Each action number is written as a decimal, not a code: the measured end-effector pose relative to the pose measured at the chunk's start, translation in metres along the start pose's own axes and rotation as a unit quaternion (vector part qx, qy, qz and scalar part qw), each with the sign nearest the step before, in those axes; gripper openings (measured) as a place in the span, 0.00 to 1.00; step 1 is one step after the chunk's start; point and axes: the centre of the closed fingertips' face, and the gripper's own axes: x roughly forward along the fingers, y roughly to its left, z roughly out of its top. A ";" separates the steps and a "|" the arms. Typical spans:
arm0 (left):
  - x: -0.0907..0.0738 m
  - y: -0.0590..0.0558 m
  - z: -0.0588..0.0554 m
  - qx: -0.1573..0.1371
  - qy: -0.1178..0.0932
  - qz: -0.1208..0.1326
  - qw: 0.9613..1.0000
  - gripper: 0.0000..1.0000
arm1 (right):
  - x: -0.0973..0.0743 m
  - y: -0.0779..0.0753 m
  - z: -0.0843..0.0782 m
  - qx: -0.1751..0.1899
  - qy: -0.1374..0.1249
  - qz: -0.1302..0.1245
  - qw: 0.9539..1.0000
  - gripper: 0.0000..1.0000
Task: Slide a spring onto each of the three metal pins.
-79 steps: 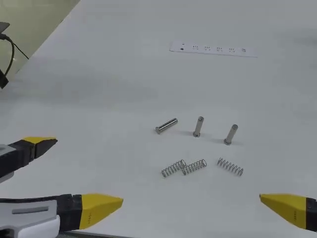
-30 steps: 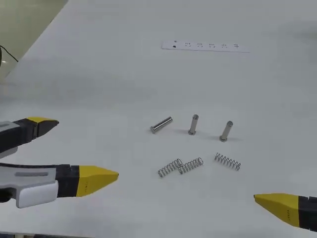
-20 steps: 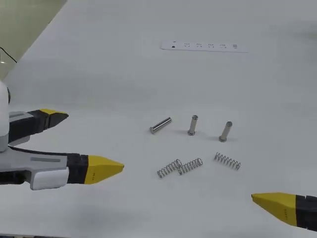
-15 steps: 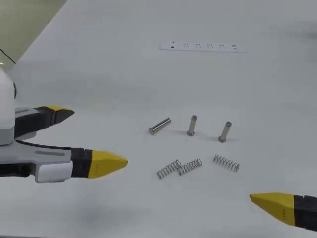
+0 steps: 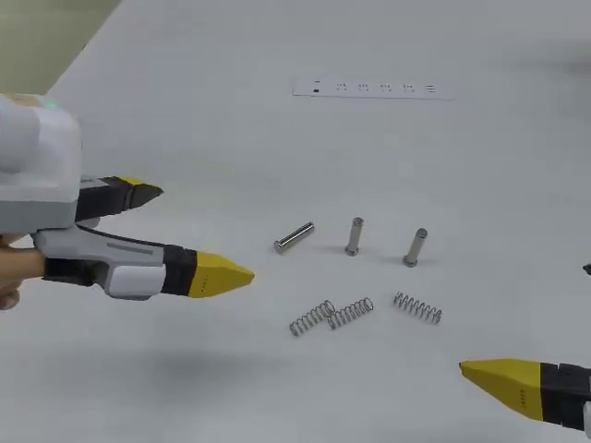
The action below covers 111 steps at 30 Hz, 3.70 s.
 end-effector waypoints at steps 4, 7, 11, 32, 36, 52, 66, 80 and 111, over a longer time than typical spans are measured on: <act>0.005 0.002 -0.001 -0.001 0.005 -0.005 1.000 0.98 | 0.000 0.000 -0.001 -0.001 0.002 -0.002 1.000 0.99; 0.007 0.001 -0.001 0.006 0.007 -0.008 1.000 0.98 | 0.000 0.000 0.000 0.000 0.002 -0.002 1.000 0.99; 0.012 0.000 0.000 0.008 0.011 -0.016 1.000 0.98 | 0.000 -0.001 0.000 0.002 0.001 -0.004 1.000 0.99; 0.058 -0.006 -0.004 0.010 0.042 -0.064 0.997 0.90 | 0.001 0.003 0.003 0.002 0.007 0.002 1.000 0.98; 0.067 -0.005 -0.004 0.003 0.043 -0.070 0.997 0.87 | 0.001 0.003 0.001 0.001 0.012 0.003 1.000 0.97; 0.098 -0.004 -0.015 -0.009 0.064 -0.081 0.995 0.79 | 0.001 -0.001 0.000 0.003 0.011 -0.005 1.000 0.99; 0.118 -0.001 -0.012 0.001 0.081 -0.083 0.993 0.68 | 0.001 -0.003 0.000 0.001 0.012 -0.009 1.000 0.99; 0.134 -0.002 -0.009 -0.023 0.075 -0.090 0.993 0.49 | 0.002 0.000 -0.003 0.007 0.017 -0.009 1.000 0.99; 0.158 0.012 -0.020 0.022 0.126 -0.070 0.989 0.24 | 0.002 -0.002 -0.011 0.014 0.034 -0.012 0.999 0.99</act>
